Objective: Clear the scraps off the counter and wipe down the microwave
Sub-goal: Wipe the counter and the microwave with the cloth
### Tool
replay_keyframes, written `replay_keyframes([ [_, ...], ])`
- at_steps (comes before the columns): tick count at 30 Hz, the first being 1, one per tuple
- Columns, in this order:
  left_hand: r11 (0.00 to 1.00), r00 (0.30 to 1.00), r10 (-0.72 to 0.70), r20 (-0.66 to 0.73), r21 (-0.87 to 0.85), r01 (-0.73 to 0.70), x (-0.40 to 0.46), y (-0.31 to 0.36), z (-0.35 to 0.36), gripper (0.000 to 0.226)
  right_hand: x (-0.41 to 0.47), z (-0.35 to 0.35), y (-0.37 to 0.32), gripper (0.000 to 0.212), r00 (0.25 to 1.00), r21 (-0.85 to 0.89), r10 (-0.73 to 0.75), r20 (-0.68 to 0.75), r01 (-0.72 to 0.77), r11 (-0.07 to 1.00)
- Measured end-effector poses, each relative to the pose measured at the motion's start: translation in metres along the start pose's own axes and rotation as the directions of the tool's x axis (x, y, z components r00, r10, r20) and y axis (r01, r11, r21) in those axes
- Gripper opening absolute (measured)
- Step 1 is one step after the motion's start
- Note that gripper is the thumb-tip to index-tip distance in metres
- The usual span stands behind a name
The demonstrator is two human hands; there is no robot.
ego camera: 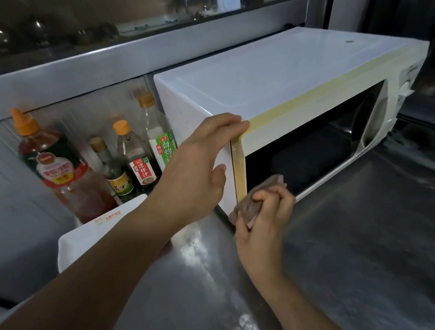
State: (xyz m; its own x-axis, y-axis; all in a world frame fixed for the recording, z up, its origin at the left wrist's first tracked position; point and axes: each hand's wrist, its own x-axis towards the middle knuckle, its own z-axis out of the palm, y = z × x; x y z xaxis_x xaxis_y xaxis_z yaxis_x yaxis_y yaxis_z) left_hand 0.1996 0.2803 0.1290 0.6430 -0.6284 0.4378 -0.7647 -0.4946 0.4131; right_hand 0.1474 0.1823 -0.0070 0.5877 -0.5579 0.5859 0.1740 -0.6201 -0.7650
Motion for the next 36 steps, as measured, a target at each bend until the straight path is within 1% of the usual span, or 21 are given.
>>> replay_keyframes([
  [1,1.000,1.000,0.004,-0.004,0.010,-0.004,0.000,0.000,0.000,0.071,-0.008,0.002,0.007,0.047,0.999,-0.021,0.029,0.026,-0.028,0.999],
  [3,0.999,1.000,0.026,-0.007,0.038,-0.026,0.001,0.000,-0.002,0.071,-0.016,0.004,0.016,0.040,0.993,-0.054,0.084,0.080,-0.080,0.995],
  [6,1.000,1.000,0.020,0.003,0.021,-0.020,0.001,0.002,-0.005,0.072,-0.011,-0.003,0.014,0.034,0.989,-0.065,0.092,0.112,-0.085,0.994],
  [8,1.000,1.000,0.009,0.006,-0.008,-0.009,0.000,0.004,-0.006,0.073,0.006,-0.012,-0.001,0.031,0.998,-0.018,0.031,0.057,-0.030,0.999],
  [11,0.999,1.000,-0.005,0.015,-0.037,0.005,0.001,0.006,-0.008,0.077,0.040,-0.021,-0.029,0.028,0.993,0.022,-0.099,-0.070,0.101,0.995],
  [13,0.999,0.999,-0.022,0.035,-0.043,0.023,0.002,0.005,-0.010,0.079,0.052,-0.023,-0.043,0.028,0.987,0.013,-0.127,-0.104,0.129,0.992],
  [16,0.999,0.999,-0.019,0.050,-0.027,0.021,0.003,0.002,-0.010,0.079,0.048,-0.018,-0.045,0.025,0.980,-0.009,-0.128,-0.150,0.128,0.992],
  [20,0.999,1.000,-0.021,0.011,-0.027,0.021,0.001,0.000,-0.004,0.081,0.034,0.000,-0.026,0.024,0.979,0.012,-0.072,-0.190,0.075,0.997],
  [22,0.999,1.000,-0.015,-0.008,-0.044,0.015,-0.001,-0.001,-0.001,0.080,0.015,0.008,-0.005,0.027,0.989,0.011,-0.004,-0.145,0.005,1.000],
  [25,0.998,1.000,-0.013,-0.022,-0.063,0.011,-0.003,-0.002,0.003,0.075,-0.015,0.017,0.023,0.032,0.989,0.041,0.143,-0.024,-0.142,0.989],
  [27,0.998,0.999,-0.011,-0.036,-0.060,0.009,-0.003,-0.001,0.005,0.073,-0.024,0.020,0.033,0.033,0.984,0.023,0.175,0.006,-0.176,0.984],
  [29,0.998,0.998,-0.018,-0.053,-0.055,0.015,-0.003,0.000,0.007,0.073,-0.031,0.021,0.037,0.033,0.980,-0.033,0.196,0.024,-0.195,0.980],
  [32,0.999,0.997,-0.022,-0.068,-0.046,0.019,-0.004,0.002,0.007,0.073,-0.043,0.020,0.039,0.038,0.961,-0.102,0.272,0.042,-0.267,0.958],
  [34,0.999,0.997,-0.026,-0.072,-0.042,0.024,-0.004,0.003,0.007,0.073,-0.042,0.019,0.036,0.035,0.944,-0.072,0.327,0.039,-0.324,0.943],
  [36,0.999,0.997,-0.026,-0.073,-0.050,0.022,-0.004,0.004,0.008,0.073,-0.039,0.015,0.033,0.035,0.921,0.015,0.387,0.047,-0.388,0.921],
])
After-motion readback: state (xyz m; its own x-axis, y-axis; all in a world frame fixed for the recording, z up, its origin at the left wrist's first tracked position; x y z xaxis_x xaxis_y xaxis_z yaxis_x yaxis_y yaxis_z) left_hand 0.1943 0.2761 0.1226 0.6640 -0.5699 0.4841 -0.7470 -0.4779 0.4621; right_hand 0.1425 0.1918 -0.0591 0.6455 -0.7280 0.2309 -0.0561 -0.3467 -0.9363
